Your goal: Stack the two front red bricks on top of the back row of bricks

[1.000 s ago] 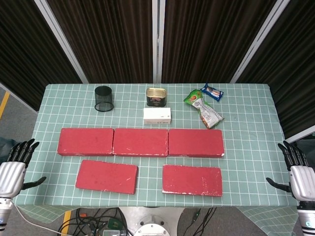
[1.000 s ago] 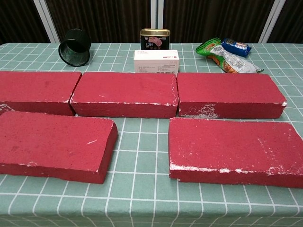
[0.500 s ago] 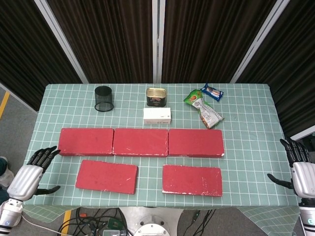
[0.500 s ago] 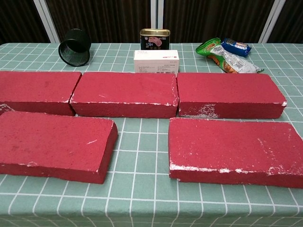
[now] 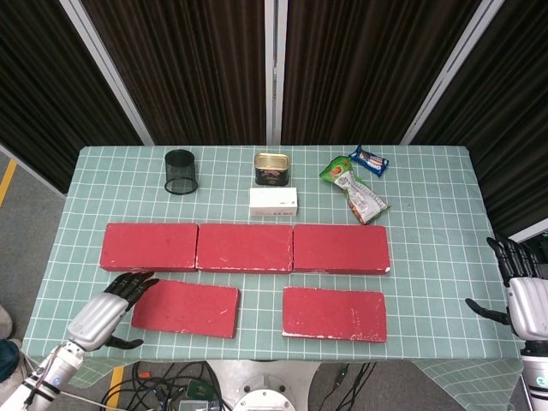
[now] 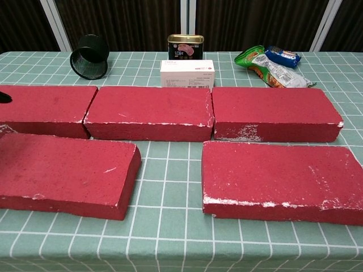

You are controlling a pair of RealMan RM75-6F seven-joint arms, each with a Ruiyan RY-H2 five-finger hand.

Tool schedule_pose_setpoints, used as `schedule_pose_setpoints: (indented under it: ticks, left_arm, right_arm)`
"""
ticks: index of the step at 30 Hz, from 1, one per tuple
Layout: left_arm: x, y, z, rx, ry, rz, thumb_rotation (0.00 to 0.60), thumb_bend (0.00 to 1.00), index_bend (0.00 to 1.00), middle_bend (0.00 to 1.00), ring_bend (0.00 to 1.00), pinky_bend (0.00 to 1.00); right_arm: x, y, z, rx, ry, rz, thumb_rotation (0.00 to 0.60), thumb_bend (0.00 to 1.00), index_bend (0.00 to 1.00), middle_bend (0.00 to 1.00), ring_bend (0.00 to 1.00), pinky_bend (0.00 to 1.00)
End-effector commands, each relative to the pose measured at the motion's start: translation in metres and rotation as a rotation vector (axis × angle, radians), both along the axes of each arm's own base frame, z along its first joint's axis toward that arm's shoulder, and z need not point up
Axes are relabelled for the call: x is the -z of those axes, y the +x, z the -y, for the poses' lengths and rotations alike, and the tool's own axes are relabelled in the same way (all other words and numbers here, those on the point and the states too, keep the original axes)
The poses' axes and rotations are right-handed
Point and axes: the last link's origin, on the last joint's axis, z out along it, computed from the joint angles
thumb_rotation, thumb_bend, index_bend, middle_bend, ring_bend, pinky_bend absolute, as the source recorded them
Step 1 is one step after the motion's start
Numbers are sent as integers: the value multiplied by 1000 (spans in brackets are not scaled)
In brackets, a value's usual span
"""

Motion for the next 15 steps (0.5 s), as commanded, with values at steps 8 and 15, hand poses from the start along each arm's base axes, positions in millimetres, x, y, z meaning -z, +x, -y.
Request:
schedule_pose_setpoints:
  ticks: [8,15]
  left_arm:
    - [41,30,-19,33,-76,-6,600,0,49,0,0,0]
    - [57,38,-21,44,-129,-16,600,1,50,0,0,0]
  right_arm:
    - [-1,-5,0,10,-1,8,600,0,0,0,0,0]
    - [0,-9,1,17,6,11,600,0,0,0,0,0]
